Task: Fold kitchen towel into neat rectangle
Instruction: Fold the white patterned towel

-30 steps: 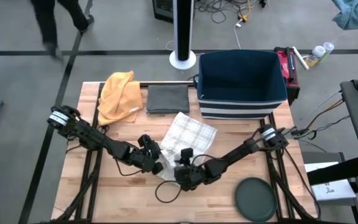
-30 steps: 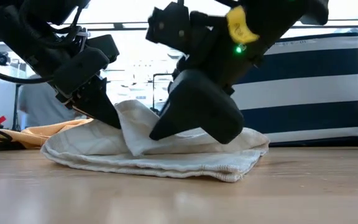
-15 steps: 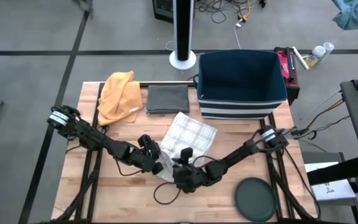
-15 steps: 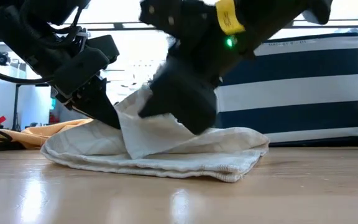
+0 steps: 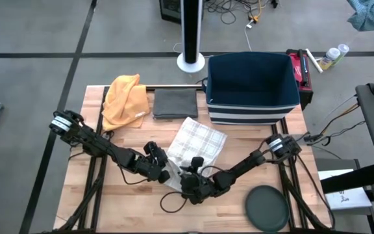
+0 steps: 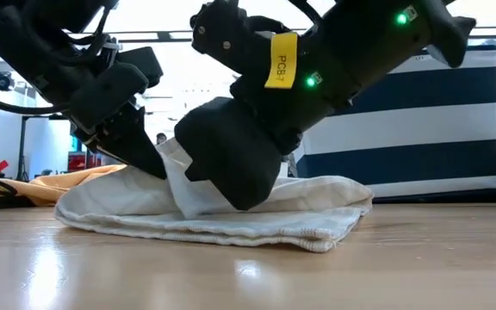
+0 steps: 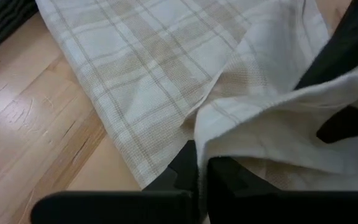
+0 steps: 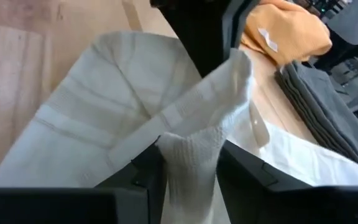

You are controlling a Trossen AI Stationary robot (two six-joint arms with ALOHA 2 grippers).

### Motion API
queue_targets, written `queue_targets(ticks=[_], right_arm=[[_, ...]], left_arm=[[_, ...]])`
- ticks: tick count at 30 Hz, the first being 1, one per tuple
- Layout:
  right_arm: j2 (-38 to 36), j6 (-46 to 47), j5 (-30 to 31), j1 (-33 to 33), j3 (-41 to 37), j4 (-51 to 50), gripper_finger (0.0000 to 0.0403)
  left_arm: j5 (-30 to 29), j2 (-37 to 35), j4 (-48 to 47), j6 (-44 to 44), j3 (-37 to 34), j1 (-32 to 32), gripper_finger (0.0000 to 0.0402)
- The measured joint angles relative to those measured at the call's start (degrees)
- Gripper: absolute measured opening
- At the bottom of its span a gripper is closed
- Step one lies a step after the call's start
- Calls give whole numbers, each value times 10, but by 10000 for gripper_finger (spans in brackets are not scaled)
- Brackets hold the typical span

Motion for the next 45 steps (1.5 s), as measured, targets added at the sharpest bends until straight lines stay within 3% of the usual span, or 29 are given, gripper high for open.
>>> queue_targets(ticks=[9,13,17,25,30,37,45], right_arm=[[-6,-1,47,12,21,-3,152],[-15,33,102,14,37,-71,152],[-23,107,102,14,42,-150,143],[-24,148,-27,14,42,-177,117],[-25,131,-54,14,48,-182,85],[-34,115,-87,14,71,-270,7],[-39,73,-198,13,78,-274,3]], left_arm=[[0,0,0,-1,0,0,10],[1,0,0,-2,0,0,3],[3,0,0,-2,0,0,6],[3,0,0,-2,0,0,5],[3,0,0,-1,0,0,8],[4,0,-2,15,0,-1,35],[7,0,-10,49,0,-6,64]])
